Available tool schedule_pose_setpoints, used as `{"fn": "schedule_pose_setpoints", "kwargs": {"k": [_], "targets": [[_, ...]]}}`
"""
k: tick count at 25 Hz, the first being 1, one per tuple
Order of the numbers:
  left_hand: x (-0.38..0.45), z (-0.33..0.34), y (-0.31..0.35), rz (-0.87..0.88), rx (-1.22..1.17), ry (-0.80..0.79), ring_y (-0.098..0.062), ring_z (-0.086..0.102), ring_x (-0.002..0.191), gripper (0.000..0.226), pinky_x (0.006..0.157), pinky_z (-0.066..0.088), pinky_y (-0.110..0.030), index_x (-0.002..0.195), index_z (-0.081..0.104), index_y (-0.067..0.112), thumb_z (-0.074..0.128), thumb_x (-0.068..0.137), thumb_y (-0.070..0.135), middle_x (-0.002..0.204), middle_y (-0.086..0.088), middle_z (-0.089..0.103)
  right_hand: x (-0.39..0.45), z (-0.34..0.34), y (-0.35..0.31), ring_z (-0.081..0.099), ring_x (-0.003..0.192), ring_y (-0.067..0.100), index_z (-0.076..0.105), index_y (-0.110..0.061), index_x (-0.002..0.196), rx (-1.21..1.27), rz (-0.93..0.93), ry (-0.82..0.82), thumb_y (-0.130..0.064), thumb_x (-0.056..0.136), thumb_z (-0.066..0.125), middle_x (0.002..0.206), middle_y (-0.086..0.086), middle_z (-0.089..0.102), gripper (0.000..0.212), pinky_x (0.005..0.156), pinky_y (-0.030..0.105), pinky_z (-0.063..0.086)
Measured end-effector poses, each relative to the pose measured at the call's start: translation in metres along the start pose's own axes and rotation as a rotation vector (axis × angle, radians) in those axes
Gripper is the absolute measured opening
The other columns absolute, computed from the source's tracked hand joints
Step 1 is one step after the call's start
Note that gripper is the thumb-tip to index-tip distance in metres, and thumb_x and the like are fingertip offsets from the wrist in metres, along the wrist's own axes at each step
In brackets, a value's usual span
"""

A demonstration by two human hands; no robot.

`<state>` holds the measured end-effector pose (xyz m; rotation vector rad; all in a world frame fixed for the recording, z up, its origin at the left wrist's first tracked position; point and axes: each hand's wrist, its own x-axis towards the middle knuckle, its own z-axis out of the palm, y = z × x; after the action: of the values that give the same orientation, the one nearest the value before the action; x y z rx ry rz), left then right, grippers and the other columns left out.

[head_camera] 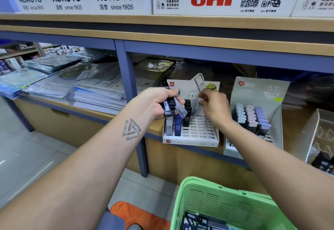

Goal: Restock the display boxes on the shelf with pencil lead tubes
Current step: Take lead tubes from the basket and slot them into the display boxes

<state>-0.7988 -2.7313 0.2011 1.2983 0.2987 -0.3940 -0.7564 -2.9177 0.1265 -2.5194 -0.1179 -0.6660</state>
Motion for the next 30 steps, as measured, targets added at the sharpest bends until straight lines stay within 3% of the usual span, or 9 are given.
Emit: {"fn": "schedule_pose_setpoints", "kwargs": {"k": [2, 6, 10, 14, 16, 18, 23, 30], "targets": [[0.002, 0.001, 0.002, 0.012, 0.013, 0.01, -0.022, 0.061, 0.065, 0.016, 0.06, 0.054, -0.039, 0.088, 0.057, 0.001, 0.054, 0.102, 0.009, 0.06, -0.014, 0.064, 0.001, 0.006, 0.0, 0.068, 0.097, 0.028, 0.069, -0.015, 0.106, -0.005, -0.016, -0.004, -0.008, 0.094, 0.064, 0.104, 0.008, 0.073, 0.015, 0.077, 0.035, 0.053], [0.003, 0.001, 0.006, 0.022, 0.001, 0.016, -0.022, 0.061, 0.065, 0.012, 0.06, 0.055, -0.038, 0.092, 0.057, 0.001, 0.056, 0.101, 0.009, 0.075, -0.014, 0.061, 0.005, 0.012, 0.002, 0.067, 0.096, 0.027, 0.071, -0.017, 0.107, -0.007, -0.01, -0.021, -0.006, 0.094, 0.063, 0.103, 0.008, 0.073, 0.019, 0.077, 0.034, 0.053], [0.005, 0.001, 0.006, 0.025, 0.002, 0.021, -0.023, 0.062, 0.068, 0.01, 0.06, 0.054, -0.039, 0.095, 0.058, 0.0, 0.056, 0.101, 0.008, 0.077, -0.015, 0.062, 0.011, 0.014, -0.003, 0.064, 0.09, 0.02, 0.072, -0.014, 0.107, 0.01, -0.004, -0.052, -0.006, 0.095, 0.063, 0.1, 0.007, 0.073, 0.017, 0.075, 0.027, 0.044], [0.005, 0.003, 0.006, 0.025, -0.008, 0.019, -0.023, 0.062, 0.07, 0.01, 0.059, 0.054, -0.038, 0.094, 0.057, 0.0, 0.057, 0.1, 0.007, 0.082, -0.015, 0.061, 0.014, 0.019, -0.002, 0.067, 0.095, 0.03, 0.073, -0.014, 0.105, -0.031, -0.025, -0.089, -0.004, 0.094, 0.062, 0.101, 0.01, 0.072, 0.018, 0.081, 0.037, 0.055], [0.006, 0.004, 0.006, 0.031, -0.011, 0.024, -0.024, 0.062, 0.07, 0.01, 0.059, 0.054, -0.039, 0.094, 0.057, 0.0, 0.056, 0.101, 0.007, 0.082, -0.016, 0.061, 0.016, 0.02, -0.003, 0.066, 0.101, 0.032, 0.074, -0.013, 0.111, -0.074, -0.047, -0.083, -0.004, 0.094, 0.061, 0.108, 0.012, 0.072, 0.023, 0.083, 0.035, 0.053], [0.006, 0.005, 0.005, 0.029, -0.008, 0.02, -0.024, 0.063, 0.07, 0.009, 0.059, 0.055, -0.039, 0.094, 0.057, 0.001, 0.056, 0.101, 0.007, 0.082, -0.016, 0.062, 0.015, 0.02, -0.004, 0.065, 0.101, 0.034, 0.073, -0.011, 0.114, -0.129, -0.096, -0.058, -0.008, 0.096, 0.06, 0.111, 0.013, 0.07, 0.022, 0.081, 0.036, 0.052], [0.008, 0.006, 0.004, 0.023, 0.001, 0.012, -0.024, 0.062, 0.067, 0.007, 0.058, 0.056, -0.039, 0.097, 0.057, 0.001, 0.056, 0.101, 0.007, 0.079, -0.016, 0.061, 0.016, 0.023, -0.004, 0.067, 0.089, 0.034, 0.071, -0.014, 0.099, -0.191, -0.045, -0.053, -0.009, 0.093, 0.062, 0.098, 0.011, 0.071, 0.011, 0.07, 0.037, 0.053], [0.008, 0.01, 0.0, 0.0, -0.01, -0.016, -0.023, 0.062, 0.066, 0.01, 0.06, 0.056, -0.04, 0.092, 0.058, 0.0, 0.057, 0.1, 0.005, 0.076, -0.014, 0.061, 0.004, 0.014, -0.006, 0.066, 0.101, 0.034, 0.073, -0.021, 0.117, -0.209, 0.018, -0.112, -0.014, 0.091, 0.062, 0.115, 0.009, 0.071, 0.028, 0.079, 0.038, 0.054]]}}
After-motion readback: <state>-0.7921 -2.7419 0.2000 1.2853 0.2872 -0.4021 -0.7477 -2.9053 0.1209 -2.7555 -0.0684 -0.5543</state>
